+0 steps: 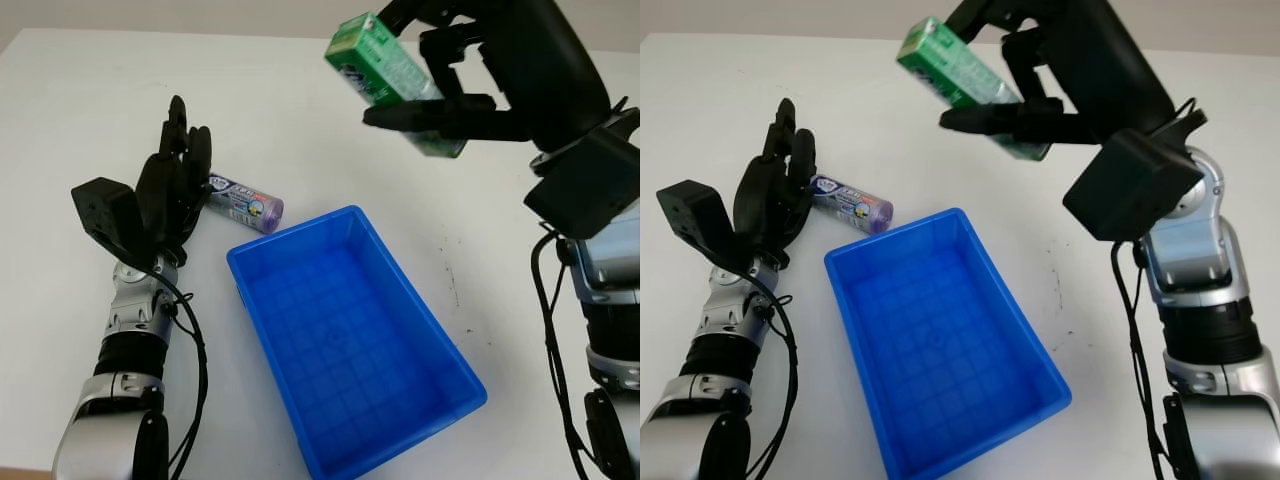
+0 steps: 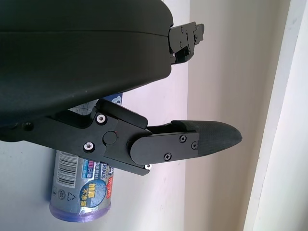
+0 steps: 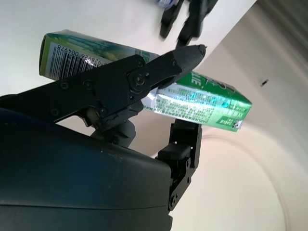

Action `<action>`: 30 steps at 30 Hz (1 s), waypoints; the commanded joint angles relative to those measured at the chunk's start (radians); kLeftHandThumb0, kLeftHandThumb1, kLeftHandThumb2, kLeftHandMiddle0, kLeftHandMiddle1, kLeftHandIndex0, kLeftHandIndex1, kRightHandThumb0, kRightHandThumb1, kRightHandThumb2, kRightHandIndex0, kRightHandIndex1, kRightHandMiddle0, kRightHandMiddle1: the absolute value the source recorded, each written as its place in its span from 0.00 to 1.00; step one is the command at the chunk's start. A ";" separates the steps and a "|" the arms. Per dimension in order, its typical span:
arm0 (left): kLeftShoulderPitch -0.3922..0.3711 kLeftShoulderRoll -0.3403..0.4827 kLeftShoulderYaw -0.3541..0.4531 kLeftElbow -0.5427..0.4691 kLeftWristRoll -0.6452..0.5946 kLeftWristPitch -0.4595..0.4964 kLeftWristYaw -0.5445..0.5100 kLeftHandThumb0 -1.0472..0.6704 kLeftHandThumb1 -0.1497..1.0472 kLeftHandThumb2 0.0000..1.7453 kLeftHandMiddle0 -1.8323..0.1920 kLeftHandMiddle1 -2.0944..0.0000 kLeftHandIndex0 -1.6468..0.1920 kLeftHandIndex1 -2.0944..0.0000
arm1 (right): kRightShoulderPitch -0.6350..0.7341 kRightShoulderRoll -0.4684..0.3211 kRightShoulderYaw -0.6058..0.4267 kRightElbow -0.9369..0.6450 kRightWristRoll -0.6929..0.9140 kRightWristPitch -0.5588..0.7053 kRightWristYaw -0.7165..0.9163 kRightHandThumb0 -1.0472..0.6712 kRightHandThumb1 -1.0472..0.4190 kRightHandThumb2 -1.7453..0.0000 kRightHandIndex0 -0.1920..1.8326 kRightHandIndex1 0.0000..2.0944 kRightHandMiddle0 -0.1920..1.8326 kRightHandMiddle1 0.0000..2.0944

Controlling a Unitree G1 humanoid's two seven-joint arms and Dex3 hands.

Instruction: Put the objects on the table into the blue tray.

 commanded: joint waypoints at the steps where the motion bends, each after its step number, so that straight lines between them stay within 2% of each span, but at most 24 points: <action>1: -0.012 -0.002 -0.002 -0.001 0.000 -0.009 -0.001 0.16 1.00 0.29 1.00 1.00 1.00 1.00 | 0.027 0.011 0.001 -0.063 0.029 0.025 0.030 0.36 0.01 0.97 0.62 1.00 0.45 1.00; 6: -0.011 -0.004 0.000 0.000 -0.006 -0.012 -0.005 0.17 1.00 0.29 1.00 1.00 1.00 1.00 | 0.051 -0.003 0.009 -0.139 0.068 0.132 0.115 0.36 0.01 0.97 0.63 1.00 0.45 1.00; 10: -0.010 -0.007 0.001 -0.002 -0.009 -0.015 -0.008 0.17 1.00 0.28 1.00 1.00 1.00 1.00 | 0.050 -0.048 0.024 -0.176 0.089 0.239 0.216 0.34 0.00 0.97 0.58 1.00 0.39 1.00; 11: -0.010 -0.008 0.002 -0.002 -0.012 -0.014 -0.012 0.17 1.00 0.28 1.00 1.00 1.00 1.00 | 0.049 -0.063 0.029 -0.181 0.088 0.259 0.241 0.33 0.00 0.96 0.54 1.00 0.36 0.98; 13: -0.009 -0.008 0.002 -0.003 -0.015 -0.017 -0.017 0.17 1.00 0.28 1.00 1.00 1.00 1.00 | 0.046 -0.091 0.040 -0.180 0.098 0.291 0.303 0.32 0.01 0.97 0.39 0.99 0.29 0.91; 14: -0.008 -0.008 0.001 -0.003 -0.015 -0.019 -0.018 0.17 1.00 0.29 1.00 1.00 1.00 1.00 | 0.044 -0.100 0.044 -0.178 0.102 0.300 0.327 0.32 0.01 0.97 0.30 0.89 0.23 0.82; 17: -0.008 -0.010 0.001 0.001 -0.015 -0.028 -0.021 0.17 1.00 0.29 1.00 1.00 1.00 1.00 | 0.034 -0.128 0.062 -0.165 0.095 0.304 0.389 0.29 0.02 0.97 0.21 0.73 0.18 0.65; 18: -0.007 -0.010 0.000 0.000 -0.013 -0.029 -0.020 0.18 1.00 0.29 1.00 1.00 1.00 1.00 | 0.030 -0.134 0.066 -0.161 0.099 0.309 0.409 0.28 0.03 0.97 0.17 0.60 0.16 0.54; 20: -0.006 -0.013 -0.001 -0.004 -0.012 -0.029 -0.016 0.18 1.00 0.29 1.00 1.00 1.00 1.00 | 0.025 -0.142 0.069 -0.159 0.111 0.325 0.441 0.27 0.05 0.97 0.15 0.38 0.16 0.36; 21: -0.006 -0.014 -0.001 -0.005 -0.011 -0.030 -0.013 0.17 1.00 0.29 1.00 1.00 1.00 1.00 | 0.025 -0.141 0.067 -0.158 0.118 0.328 0.452 0.27 0.05 0.97 0.14 0.24 0.15 0.25; 22: -0.006 -0.015 -0.001 -0.007 -0.009 -0.029 -0.008 0.17 1.00 0.29 1.00 1.00 1.00 1.00 | 0.027 -0.138 0.066 -0.156 0.123 0.326 0.459 0.27 0.06 0.97 0.14 0.18 0.15 0.19; 25: -0.003 -0.018 -0.006 -0.014 -0.002 -0.026 0.001 0.17 1.00 0.29 1.00 1.00 1.00 1.00 | 0.030 -0.125 0.055 -0.141 0.142 0.295 0.472 0.25 0.05 0.97 0.08 0.08 0.07 0.09; 30: 0.003 -0.021 -0.008 -0.022 -0.002 -0.019 0.006 0.17 1.00 0.29 1.00 1.00 1.00 1.00 | 0.049 -0.089 0.015 -0.130 0.156 0.269 0.409 0.25 0.04 0.96 0.07 0.06 0.03 0.06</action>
